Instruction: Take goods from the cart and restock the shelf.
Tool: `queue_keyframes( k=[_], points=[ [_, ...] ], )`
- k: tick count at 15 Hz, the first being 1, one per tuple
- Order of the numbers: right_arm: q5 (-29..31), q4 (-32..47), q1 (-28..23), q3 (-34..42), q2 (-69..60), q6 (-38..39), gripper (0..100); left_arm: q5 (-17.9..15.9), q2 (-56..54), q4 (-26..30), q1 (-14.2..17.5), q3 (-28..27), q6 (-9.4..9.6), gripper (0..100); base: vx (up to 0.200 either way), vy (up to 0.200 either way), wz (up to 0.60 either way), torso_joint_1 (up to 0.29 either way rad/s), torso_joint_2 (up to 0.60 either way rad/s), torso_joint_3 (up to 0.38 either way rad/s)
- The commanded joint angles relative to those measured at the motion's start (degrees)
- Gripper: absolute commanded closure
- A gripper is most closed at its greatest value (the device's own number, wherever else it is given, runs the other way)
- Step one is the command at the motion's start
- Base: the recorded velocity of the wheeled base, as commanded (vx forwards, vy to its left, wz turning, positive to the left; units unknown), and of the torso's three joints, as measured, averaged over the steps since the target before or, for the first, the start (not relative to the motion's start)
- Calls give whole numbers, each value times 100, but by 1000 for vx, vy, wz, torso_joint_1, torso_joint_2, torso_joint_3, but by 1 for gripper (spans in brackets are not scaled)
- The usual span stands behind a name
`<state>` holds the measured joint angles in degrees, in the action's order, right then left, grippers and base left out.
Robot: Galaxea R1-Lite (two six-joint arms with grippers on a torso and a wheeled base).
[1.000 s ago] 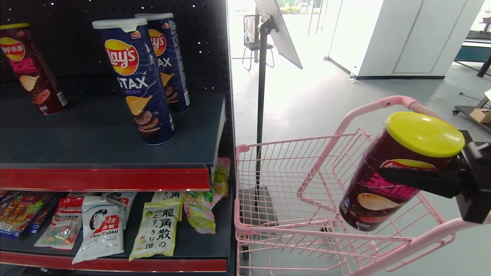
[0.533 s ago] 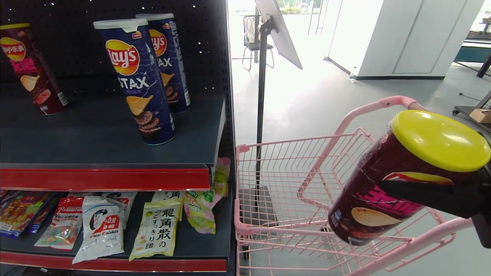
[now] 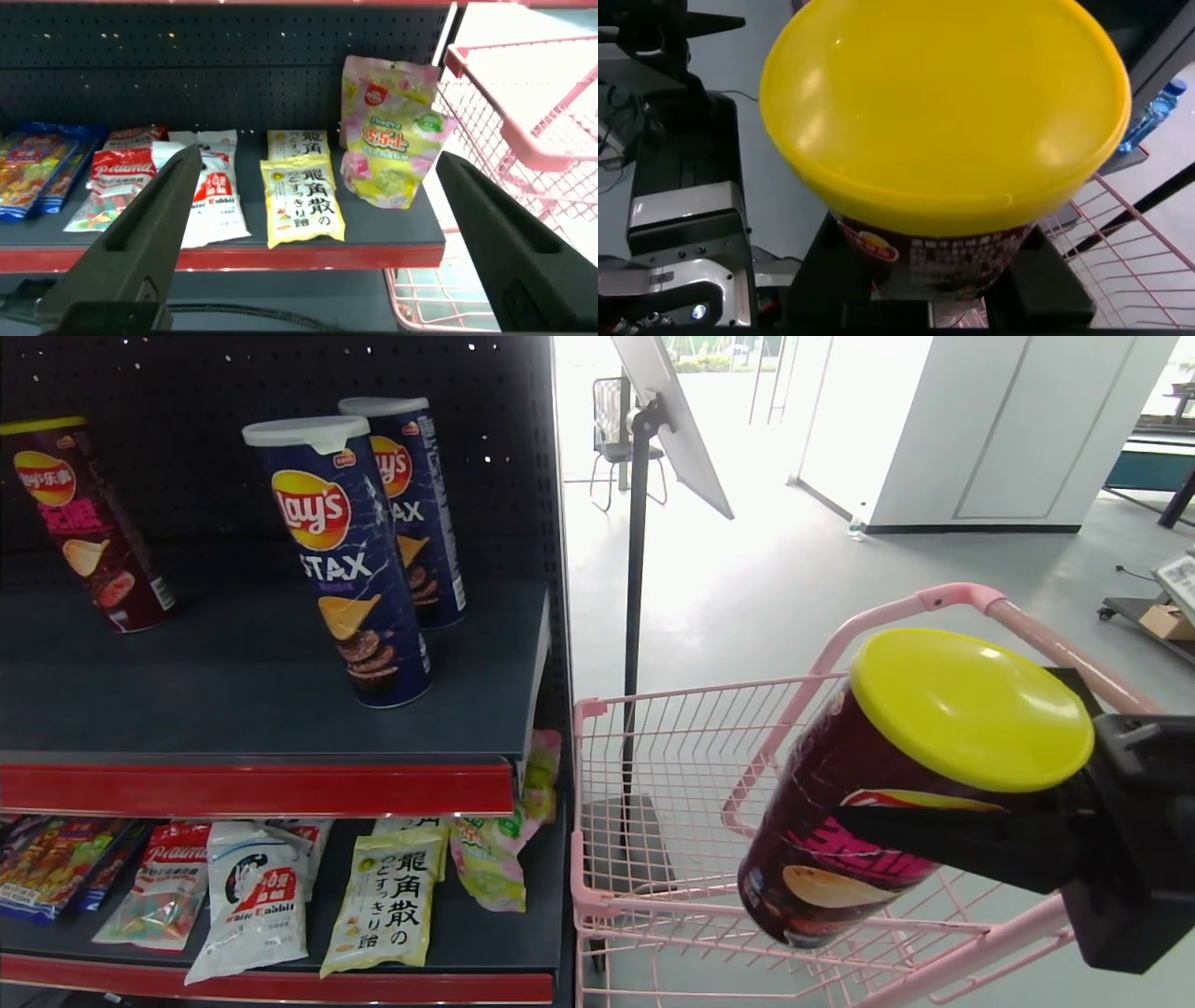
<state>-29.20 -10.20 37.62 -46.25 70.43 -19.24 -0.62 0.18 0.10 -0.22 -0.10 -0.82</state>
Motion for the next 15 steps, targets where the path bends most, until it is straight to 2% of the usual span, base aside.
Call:
queue_keyframes(
  k=[1, 8, 15],
  points=[
    [10, 1, 61, -95, 173, -1, 100, 1, 8, -1, 4, 1, 3, 0, 0, 0, 0, 198, -491, -290],
    [10, 10, 26, -332, 147, 43, 100, 1, 8, -1, -4, 1, 3, 0, 0, 0, 0, 241, -568, -336],
    [2, 10, 26, -262, 103, 139, 100, 1, 8, -1, -4, 1, 3, 0, 0, 0, 0, 182, -404, -229]
  ],
)
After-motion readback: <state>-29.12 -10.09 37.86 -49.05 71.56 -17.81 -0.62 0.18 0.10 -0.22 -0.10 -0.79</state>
